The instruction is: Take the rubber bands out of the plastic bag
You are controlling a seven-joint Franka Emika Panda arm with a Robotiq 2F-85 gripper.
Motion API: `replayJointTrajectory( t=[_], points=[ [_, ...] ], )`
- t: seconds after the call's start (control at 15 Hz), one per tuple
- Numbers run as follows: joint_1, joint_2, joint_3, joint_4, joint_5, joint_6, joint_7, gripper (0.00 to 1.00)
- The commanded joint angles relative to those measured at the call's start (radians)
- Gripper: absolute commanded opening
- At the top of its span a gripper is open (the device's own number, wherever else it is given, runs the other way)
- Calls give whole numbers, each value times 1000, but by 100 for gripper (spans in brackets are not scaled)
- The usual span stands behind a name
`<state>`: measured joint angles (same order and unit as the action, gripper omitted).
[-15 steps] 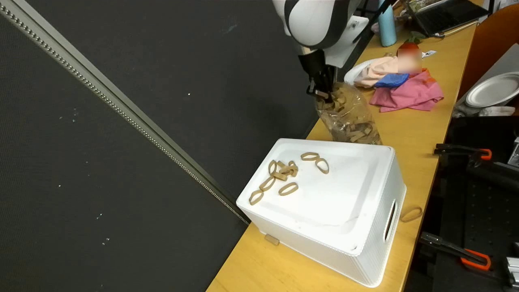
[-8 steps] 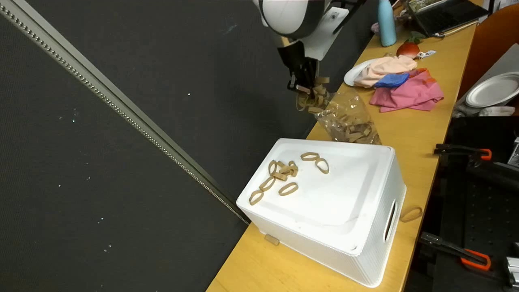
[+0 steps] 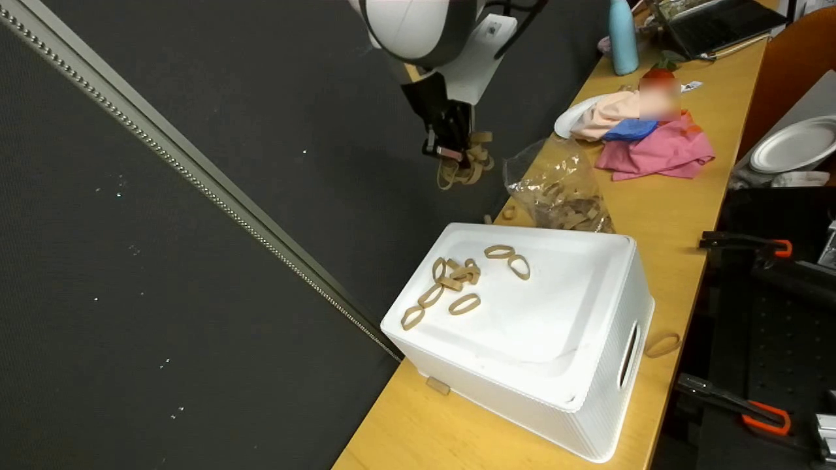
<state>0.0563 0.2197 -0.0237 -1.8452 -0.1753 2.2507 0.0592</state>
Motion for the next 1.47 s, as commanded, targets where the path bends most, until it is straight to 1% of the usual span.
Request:
replayJointTrajectory(
  t=[0.0,0.27,0.47,0.67,0.8,0.93,1.27,1.33,1.4],
  points=[
    [30,53,24,87,-32,-54,27,2],
    [70,120,55,147,-22,-79,10,2],
    [97,144,74,155,-15,-112,3,2],
    [112,149,74,144,-21,-154,6,2],
    [113,165,72,143,-24,-161,4,2],
    [111,187,76,135,-22,-132,-13,2],
    [123,233,89,134,-20,-130,-34,2],
    [125,234,91,133,-17,-133,-37,34],
    [126,233,90,131,-18,-133,-33,36]
  ],
)
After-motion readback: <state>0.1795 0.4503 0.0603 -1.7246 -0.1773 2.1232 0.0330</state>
